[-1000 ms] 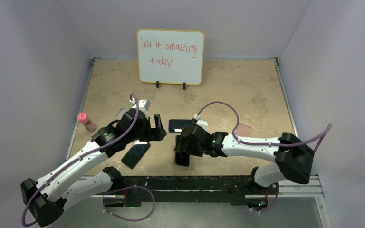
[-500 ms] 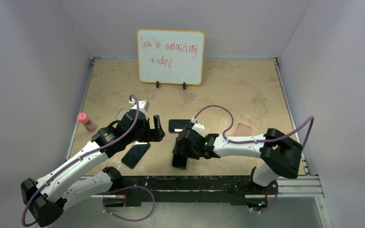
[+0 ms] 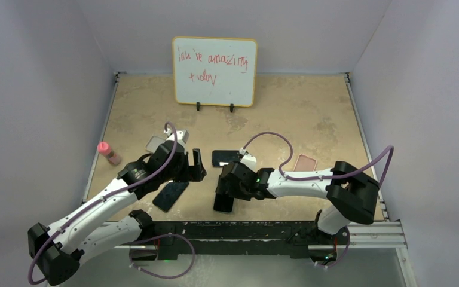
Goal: Put the phone into the phone case
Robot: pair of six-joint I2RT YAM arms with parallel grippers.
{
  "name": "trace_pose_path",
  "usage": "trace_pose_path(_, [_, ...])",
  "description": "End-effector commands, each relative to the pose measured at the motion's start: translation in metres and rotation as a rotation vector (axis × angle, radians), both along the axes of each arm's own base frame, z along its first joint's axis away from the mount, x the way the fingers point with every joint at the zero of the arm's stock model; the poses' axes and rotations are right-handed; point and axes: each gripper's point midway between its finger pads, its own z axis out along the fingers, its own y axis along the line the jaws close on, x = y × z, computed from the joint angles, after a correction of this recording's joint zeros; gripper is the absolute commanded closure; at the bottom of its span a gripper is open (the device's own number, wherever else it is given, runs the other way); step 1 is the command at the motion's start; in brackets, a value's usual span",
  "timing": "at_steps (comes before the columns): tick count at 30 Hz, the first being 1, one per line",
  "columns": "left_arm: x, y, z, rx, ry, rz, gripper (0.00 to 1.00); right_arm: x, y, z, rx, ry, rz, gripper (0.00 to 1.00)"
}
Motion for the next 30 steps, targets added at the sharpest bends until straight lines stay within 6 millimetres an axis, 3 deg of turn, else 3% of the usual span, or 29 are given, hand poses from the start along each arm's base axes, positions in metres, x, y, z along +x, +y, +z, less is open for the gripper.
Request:
trace_pose_path(1, [0.002,-0.005,-0.001,-0.019,-0.003,-0.015,0.17,0.008,0.003,0.021,0.02,-0.049,-0.02,0.18])
trace_pose_path(6, [0.003,-0.01,-0.003,-0.023,0.004,-0.029,0.18,0.007,0.003,0.031,0.032,-0.059,-0.005,0.15])
trace_pose_path(11, [0.002,-0.019,-0.009,-0.046,0.026,-0.059,0.2,0.005,0.002,0.047,0.057,-0.076,0.025,0.18])
trace_pose_path(17, [-0.005,-0.033,-0.024,-0.091,0.081,-0.105,0.29,-0.001,-0.021,0.054,0.027,-0.114,0.062,0.27])
trace_pose_path(22, [-0.015,-0.044,-0.047,-0.139,0.136,-0.145,0.34,-0.005,-0.035,0.05,0.024,-0.142,0.09,0.32])
trace_pose_path(30, [-0.032,-0.065,-0.082,-0.228,0.249,-0.213,0.42,-0.011,-0.046,0.024,0.004,-0.107,0.102,0.39])
